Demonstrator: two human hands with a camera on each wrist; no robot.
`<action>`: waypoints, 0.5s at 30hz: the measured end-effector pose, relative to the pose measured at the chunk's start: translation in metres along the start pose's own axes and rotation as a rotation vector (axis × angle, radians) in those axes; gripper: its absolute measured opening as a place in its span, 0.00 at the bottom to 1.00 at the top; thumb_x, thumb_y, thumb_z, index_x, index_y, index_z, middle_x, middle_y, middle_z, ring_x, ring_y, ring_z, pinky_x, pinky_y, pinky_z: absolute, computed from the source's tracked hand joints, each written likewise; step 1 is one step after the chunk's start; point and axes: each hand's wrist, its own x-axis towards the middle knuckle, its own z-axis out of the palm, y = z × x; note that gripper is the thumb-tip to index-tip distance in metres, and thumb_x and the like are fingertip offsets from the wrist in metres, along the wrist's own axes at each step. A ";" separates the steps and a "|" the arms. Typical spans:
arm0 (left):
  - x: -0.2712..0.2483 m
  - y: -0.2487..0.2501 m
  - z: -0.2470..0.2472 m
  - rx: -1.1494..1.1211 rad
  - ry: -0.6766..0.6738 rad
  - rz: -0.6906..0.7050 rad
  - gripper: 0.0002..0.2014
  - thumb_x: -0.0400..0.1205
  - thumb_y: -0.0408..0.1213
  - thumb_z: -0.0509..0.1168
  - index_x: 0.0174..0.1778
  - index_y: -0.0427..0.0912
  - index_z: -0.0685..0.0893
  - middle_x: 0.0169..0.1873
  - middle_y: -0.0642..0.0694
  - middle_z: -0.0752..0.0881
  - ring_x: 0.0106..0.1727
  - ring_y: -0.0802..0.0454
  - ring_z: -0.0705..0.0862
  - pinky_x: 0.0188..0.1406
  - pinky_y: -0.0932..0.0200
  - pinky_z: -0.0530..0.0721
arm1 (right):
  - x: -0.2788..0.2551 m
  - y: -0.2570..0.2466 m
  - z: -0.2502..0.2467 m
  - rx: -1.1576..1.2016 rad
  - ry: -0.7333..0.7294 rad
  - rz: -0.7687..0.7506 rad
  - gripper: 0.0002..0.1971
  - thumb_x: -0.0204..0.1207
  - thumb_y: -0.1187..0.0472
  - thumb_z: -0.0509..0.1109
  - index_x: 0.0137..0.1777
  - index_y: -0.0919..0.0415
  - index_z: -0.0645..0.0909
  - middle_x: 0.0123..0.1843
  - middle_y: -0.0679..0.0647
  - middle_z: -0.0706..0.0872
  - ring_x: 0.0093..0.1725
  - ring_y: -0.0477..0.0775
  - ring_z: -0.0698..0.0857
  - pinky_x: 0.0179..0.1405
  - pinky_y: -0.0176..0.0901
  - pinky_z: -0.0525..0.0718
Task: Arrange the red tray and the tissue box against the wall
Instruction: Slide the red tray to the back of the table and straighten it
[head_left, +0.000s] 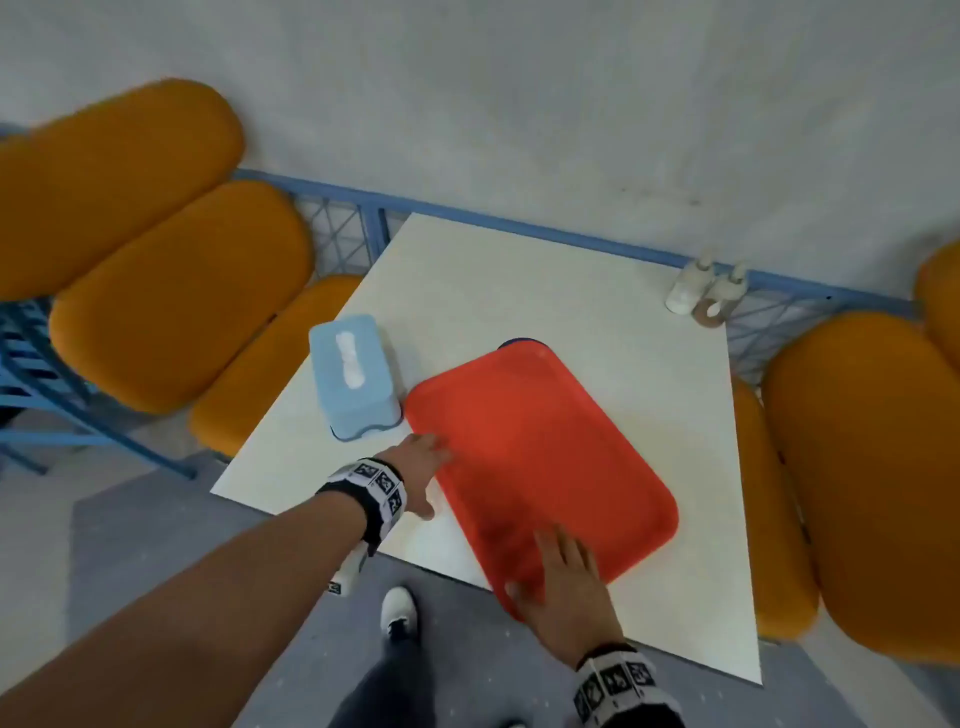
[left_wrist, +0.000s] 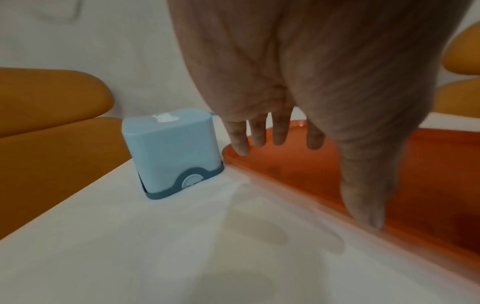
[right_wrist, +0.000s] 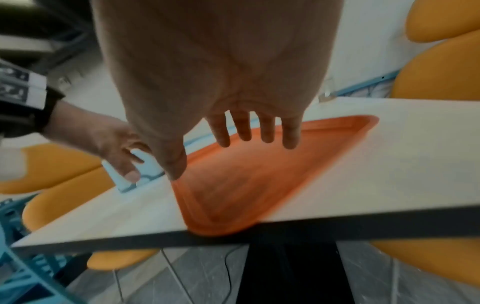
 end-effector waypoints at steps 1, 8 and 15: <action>0.005 -0.002 0.000 0.019 -0.030 0.008 0.49 0.68 0.47 0.79 0.82 0.54 0.58 0.85 0.42 0.55 0.82 0.37 0.58 0.76 0.34 0.71 | 0.002 -0.003 0.006 -0.005 -0.055 0.042 0.42 0.68 0.36 0.66 0.79 0.51 0.55 0.82 0.57 0.60 0.76 0.70 0.62 0.71 0.64 0.71; 0.041 -0.016 0.011 0.083 -0.160 0.043 0.46 0.71 0.64 0.70 0.82 0.59 0.55 0.85 0.40 0.53 0.84 0.33 0.50 0.79 0.30 0.65 | 0.016 -0.003 0.033 -0.071 -0.094 0.166 0.41 0.54 0.31 0.68 0.68 0.48 0.78 0.73 0.61 0.77 0.67 0.74 0.78 0.55 0.71 0.83; 0.097 -0.027 -0.019 0.088 -0.075 0.044 0.40 0.76 0.63 0.62 0.82 0.56 0.56 0.85 0.40 0.53 0.84 0.30 0.49 0.81 0.33 0.60 | 0.081 0.007 0.007 -0.131 -0.129 0.225 0.45 0.48 0.31 0.65 0.70 0.46 0.76 0.73 0.60 0.77 0.66 0.72 0.80 0.55 0.68 0.84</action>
